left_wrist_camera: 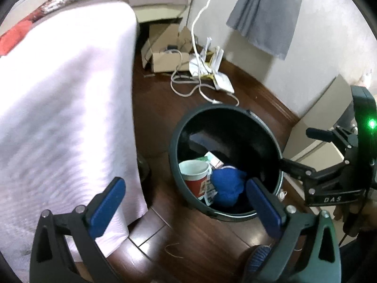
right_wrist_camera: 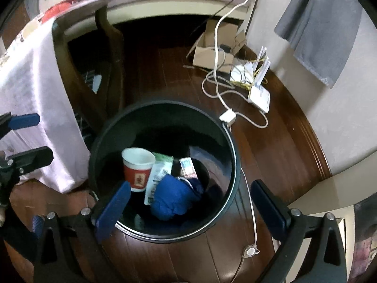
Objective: Collect trash
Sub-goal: 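Move both tools back over the remaining table items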
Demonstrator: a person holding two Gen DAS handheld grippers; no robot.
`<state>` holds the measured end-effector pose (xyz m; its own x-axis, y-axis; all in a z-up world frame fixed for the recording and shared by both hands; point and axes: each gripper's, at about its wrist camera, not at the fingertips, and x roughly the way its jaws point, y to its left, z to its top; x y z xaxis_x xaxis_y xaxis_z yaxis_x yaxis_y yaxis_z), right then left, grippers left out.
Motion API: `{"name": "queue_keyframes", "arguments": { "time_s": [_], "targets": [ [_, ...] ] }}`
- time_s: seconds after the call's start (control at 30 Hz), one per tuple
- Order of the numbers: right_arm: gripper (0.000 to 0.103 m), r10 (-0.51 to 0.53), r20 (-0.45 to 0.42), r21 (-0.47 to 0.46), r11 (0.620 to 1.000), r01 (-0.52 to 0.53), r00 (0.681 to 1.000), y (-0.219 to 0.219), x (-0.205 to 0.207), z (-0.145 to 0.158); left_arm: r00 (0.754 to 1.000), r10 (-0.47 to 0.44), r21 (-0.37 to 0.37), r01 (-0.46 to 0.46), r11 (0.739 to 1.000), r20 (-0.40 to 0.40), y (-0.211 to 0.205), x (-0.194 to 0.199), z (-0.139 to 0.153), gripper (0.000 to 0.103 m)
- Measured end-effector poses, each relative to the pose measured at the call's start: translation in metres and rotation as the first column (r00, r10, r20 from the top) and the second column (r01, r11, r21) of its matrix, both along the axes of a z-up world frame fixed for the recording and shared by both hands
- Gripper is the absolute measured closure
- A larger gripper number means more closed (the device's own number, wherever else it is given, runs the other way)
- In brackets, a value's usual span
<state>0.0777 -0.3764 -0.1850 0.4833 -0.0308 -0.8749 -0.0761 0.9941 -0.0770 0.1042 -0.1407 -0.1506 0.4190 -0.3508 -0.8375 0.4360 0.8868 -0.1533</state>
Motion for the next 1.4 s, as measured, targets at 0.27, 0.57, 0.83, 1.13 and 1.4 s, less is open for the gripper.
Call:
{"name": "queue_keyframes", "arguments": {
  "time_s": [0.27,0.57,0.83,1.13,1.4],
  "targets": [
    [0.000,0.003,0.086,0.020,1.000,-0.004,0.996,0.014,-0.010,0.049,0.991,0.052,0.000,-0.052,0.999,0.122,0.019,-0.015,0.043,0.000],
    [0.000,0.050,0.189,0.055,0.997,-0.061,0.981,0.049,-0.012,0.097,0.971,0.122,-0.012,-0.122,0.992,0.205,0.053,-0.019,0.079,0.000],
    [0.000,0.088,0.319,0.084,0.989,-0.120,0.944,0.094,-0.001,0.139,0.931,0.221,-0.030,-0.223,0.974,0.292,0.096,-0.021,0.112,0.000],
    [0.000,0.148,0.394,0.077,0.978,-0.194,0.907,0.147,0.018,0.160,0.853,0.390,-0.122,-0.371,0.921,0.346,0.169,-0.019,0.136,0.000],
    [0.000,0.235,0.410,0.079,0.953,-0.292,0.881,0.203,0.037,0.177,0.752,0.540,-0.077,-0.555,0.828,0.378,0.237,-0.001,0.137,0.000]
  ]
}}
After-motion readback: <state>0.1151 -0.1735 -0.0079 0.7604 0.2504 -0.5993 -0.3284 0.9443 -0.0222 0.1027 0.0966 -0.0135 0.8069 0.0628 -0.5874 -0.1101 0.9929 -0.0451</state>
